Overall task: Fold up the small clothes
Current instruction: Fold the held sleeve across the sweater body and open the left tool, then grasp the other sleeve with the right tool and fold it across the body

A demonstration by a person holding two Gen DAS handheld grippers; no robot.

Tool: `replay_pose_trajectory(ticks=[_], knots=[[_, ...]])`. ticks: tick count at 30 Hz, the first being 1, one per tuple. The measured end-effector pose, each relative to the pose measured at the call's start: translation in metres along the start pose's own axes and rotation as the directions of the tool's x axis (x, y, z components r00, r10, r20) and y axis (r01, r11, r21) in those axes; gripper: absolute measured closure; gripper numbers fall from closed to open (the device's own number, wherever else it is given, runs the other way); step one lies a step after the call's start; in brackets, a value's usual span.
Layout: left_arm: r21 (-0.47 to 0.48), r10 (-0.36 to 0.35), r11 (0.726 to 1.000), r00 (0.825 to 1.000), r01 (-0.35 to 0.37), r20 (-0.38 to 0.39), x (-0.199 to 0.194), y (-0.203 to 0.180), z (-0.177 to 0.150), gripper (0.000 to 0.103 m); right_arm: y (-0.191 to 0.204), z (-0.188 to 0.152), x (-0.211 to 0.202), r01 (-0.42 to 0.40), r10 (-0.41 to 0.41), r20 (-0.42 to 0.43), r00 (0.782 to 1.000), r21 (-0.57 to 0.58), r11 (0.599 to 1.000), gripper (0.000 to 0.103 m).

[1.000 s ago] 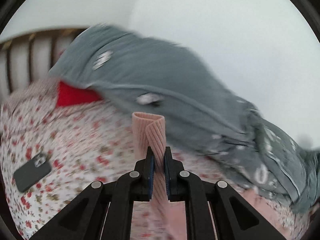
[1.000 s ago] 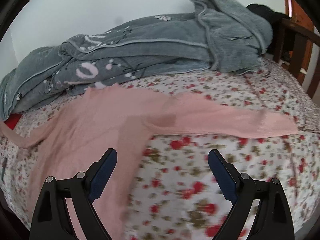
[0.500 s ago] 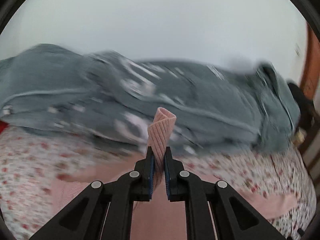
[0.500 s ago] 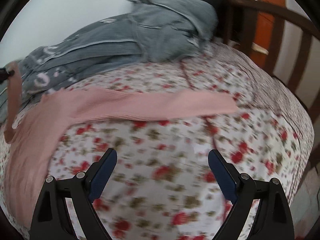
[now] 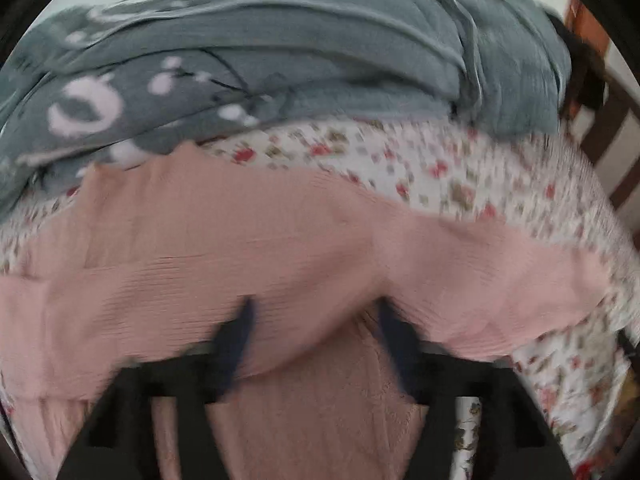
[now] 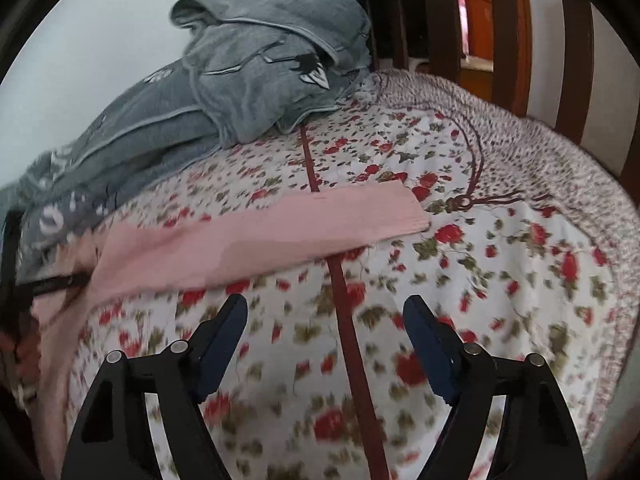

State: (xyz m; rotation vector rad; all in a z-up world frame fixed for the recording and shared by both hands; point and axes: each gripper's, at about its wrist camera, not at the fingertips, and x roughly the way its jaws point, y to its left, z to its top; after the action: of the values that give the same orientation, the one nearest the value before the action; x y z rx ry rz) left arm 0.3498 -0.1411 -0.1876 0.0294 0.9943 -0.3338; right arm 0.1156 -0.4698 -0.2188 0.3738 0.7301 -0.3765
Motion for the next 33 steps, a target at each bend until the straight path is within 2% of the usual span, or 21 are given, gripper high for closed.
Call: replay_pose_trajectory(ticks=[2, 3, 5, 8, 10, 15, 16, 17, 18, 20, 24, 28, 33], knots=[[-0.045, -0.017, 0.999, 0.997, 0.02, 0.074, -0.025, 0.018, -0.001, 0.026, -0.003, 0.006, 0.014, -0.012, 0.013, -0.023, 1.0, 0.033, 0.999, 0.038], [-0.058, -0.014, 0.998, 0.995, 0.019, 0.098, -0.035, 0.026, -0.001, 0.026, -0.006, 0.009, 0.023, -0.008, 0.01, -0.04, 0.999, 0.052, 0.999, 0.04], [-0.088, 0.024, 0.996, 0.99, -0.012, 0.139, -0.055, 0.047, -0.003, 0.026, -0.012, 0.013, 0.034, 0.027, -0.024, -0.047, 0.999, 0.083, 0.996, 0.05], [-0.128, 0.131, 0.986, 0.974, -0.108, 0.186, -0.079, 0.082, -0.013, 0.026, -0.019, 0.021, 0.045, 0.033, -0.029, -0.038, 0.999, 0.123, 0.992, 0.051], [-0.173, 0.207, 0.969, 0.958, -0.174, 0.198, -0.09, 0.109, -0.021, 0.025, -0.022, 0.025, 0.05, 0.02, -0.014, -0.041, 0.999, 0.16, 0.987, 0.051], [-0.249, 0.34, 0.924, 0.924, -0.292, 0.177, -0.112, 0.167, -0.047, 0.025, -0.022, 0.042, 0.068, 0.006, 0.012, -0.072, 0.997, 0.238, 0.971, 0.051], [-0.272, 0.356, 0.913, 0.92, -0.305, 0.165, -0.115, 0.18, -0.053, 0.025, -0.021, 0.044, 0.072, 0.013, 0.005, -0.076, 0.997, 0.236, 0.972, 0.061], [-0.288, 0.365, 0.905, 0.918, -0.312, 0.152, -0.12, 0.191, -0.058, 0.025, -0.02, 0.048, 0.075, 0.028, -0.013, -0.066, 0.998, 0.232, 0.972, 0.088], [-0.307, 0.374, 0.897, 0.917, -0.32, 0.138, -0.124, 0.202, -0.064, 0.025, -0.019, 0.051, 0.075, 0.032, -0.02, -0.056, 0.998, 0.224, 0.974, 0.097], [-0.356, 0.388, 0.876, 0.914, -0.325, 0.121, -0.137, 0.223, -0.079, 0.025, -0.014, 0.056, 0.072, 0.029, -0.024, -0.025, 0.999, 0.202, 0.979, 0.097], [-0.412, 0.405, 0.85, 0.907, -0.329, 0.111, -0.158, 0.251, -0.104, 0.025, 0.023, 0.078, 0.038, 0.075, -0.083, 0.116, 0.99, 0.074, 0.994, 0.097], [-0.448, 0.412, 0.834, 0.904, -0.323, 0.116, -0.179, 0.275, -0.127, 0.025, 0.07, 0.102, 0.006, 0.049, -0.043, 0.203, 0.978, -0.025, 0.998, 0.097], [-0.466, 0.428, 0.822, 0.895, -0.327, 0.127, -0.204, 0.305, -0.153, 0.025, 0.165, 0.121, -0.04, 0.005, 0.054, 0.302, 0.952, -0.19, 0.982, 0.097]])
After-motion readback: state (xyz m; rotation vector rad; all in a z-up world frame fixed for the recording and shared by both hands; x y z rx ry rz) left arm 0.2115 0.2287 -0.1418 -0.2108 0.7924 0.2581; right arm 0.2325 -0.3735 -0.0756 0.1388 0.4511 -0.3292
